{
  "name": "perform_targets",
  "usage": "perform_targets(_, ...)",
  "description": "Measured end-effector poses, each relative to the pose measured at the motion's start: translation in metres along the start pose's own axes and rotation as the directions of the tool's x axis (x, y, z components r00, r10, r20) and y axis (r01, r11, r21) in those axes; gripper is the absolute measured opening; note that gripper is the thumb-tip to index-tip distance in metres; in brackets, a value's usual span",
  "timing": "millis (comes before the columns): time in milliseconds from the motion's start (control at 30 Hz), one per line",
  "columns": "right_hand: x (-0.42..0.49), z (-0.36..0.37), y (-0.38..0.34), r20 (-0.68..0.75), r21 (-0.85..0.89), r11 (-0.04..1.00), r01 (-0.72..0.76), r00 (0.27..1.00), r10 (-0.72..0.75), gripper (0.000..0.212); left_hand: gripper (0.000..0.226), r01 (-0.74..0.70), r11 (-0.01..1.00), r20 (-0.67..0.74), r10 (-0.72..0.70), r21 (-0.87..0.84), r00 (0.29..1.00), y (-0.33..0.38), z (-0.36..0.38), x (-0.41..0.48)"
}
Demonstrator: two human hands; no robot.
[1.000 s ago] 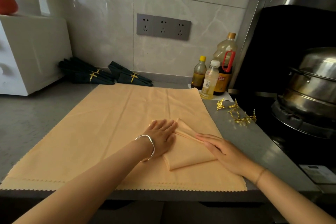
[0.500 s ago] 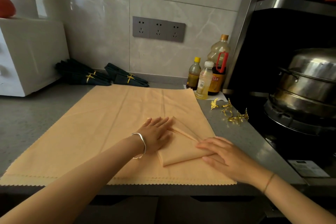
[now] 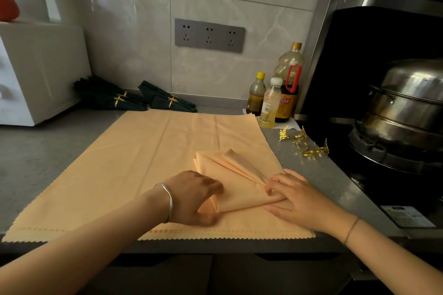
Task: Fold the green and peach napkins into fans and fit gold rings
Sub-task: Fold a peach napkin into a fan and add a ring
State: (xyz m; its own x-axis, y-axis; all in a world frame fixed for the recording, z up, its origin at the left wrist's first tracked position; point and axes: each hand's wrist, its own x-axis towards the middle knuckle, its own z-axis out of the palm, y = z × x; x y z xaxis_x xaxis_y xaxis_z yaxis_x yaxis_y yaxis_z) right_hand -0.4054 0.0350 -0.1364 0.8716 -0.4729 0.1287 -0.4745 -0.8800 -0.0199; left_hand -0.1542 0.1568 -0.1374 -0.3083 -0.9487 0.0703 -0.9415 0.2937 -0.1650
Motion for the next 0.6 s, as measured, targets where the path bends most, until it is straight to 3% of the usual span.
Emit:
perform_targets(100,0.001,-0.002,-0.002,-0.022,0.013,1.0,-0.007,1.0,0.007,0.055,0.05,-0.015,0.999,-0.047,0.017,0.032,0.999,-0.002,0.005,0.006)
perform_targets(167,0.003,0.0,-0.002,-0.049,0.052,0.999,-0.011,0.999,0.014,0.052,0.06,0.043,0.999,-0.105,-0.045,-0.016,0.993,-0.01,0.008,0.009)
perform_targets(267,0.01,0.005,0.001,-0.124,0.135,0.99,-0.038,0.991,0.055,0.045,0.071,0.197,0.945,-0.194,-0.251,-0.259,0.948,-0.02,0.014,0.015)
perform_targets(367,0.019,0.007,0.006,-0.168,0.198,0.977,-0.076,0.98,0.11,0.036,0.036,0.275,0.86,-0.171,-0.376,-0.429,0.911,-0.023,0.019,0.024)
perform_targets(500,0.03,0.009,0.009,-0.166,0.233,0.965,-0.119,0.973,0.16,0.027,0.019,0.272,0.737,-0.172,-0.465,-0.619,0.869,-0.022,0.022,0.034)
perform_targets(600,0.033,0.008,0.008,-0.164,0.29,0.948,-0.13,0.969,0.184,0.021,0.056,0.247,0.805,-0.228,-0.422,-0.539,0.878,-0.024,0.023,0.037)
